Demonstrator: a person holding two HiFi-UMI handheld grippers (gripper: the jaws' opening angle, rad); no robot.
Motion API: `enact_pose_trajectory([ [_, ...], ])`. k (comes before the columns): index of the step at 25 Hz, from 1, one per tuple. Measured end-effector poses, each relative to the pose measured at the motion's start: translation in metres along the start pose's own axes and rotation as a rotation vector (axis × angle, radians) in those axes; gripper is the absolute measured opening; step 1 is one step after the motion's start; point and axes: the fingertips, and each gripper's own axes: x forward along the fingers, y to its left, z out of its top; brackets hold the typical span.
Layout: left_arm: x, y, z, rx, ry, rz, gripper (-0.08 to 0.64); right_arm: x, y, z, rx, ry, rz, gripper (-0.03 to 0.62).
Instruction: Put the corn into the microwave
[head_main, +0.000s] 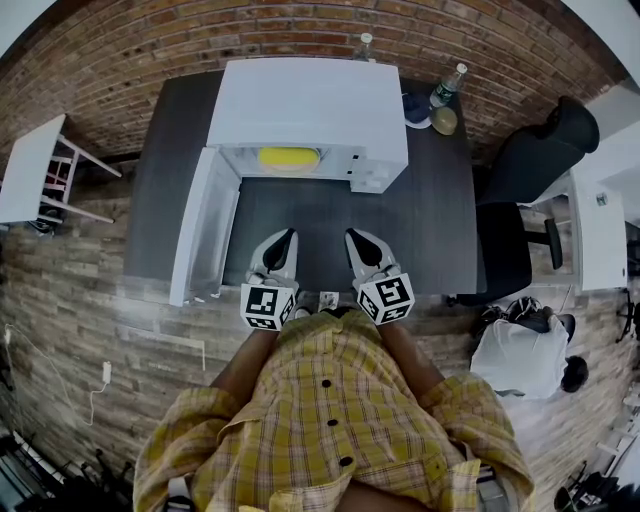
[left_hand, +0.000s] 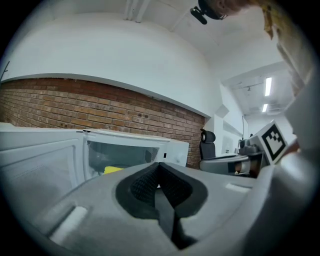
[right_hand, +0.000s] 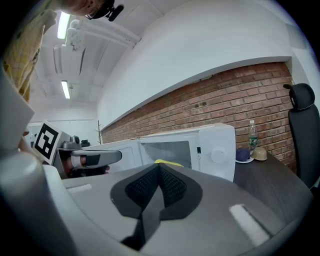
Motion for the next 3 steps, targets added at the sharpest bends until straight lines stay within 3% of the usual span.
enact_pose_trajectory([
  [3,-0.0008,-0.0017,0.0001,0.01,0.0,-0.004,-0.005,-0.0008,0.0007,-0.0006,-0.001,0.0,-0.001,-0.005],
])
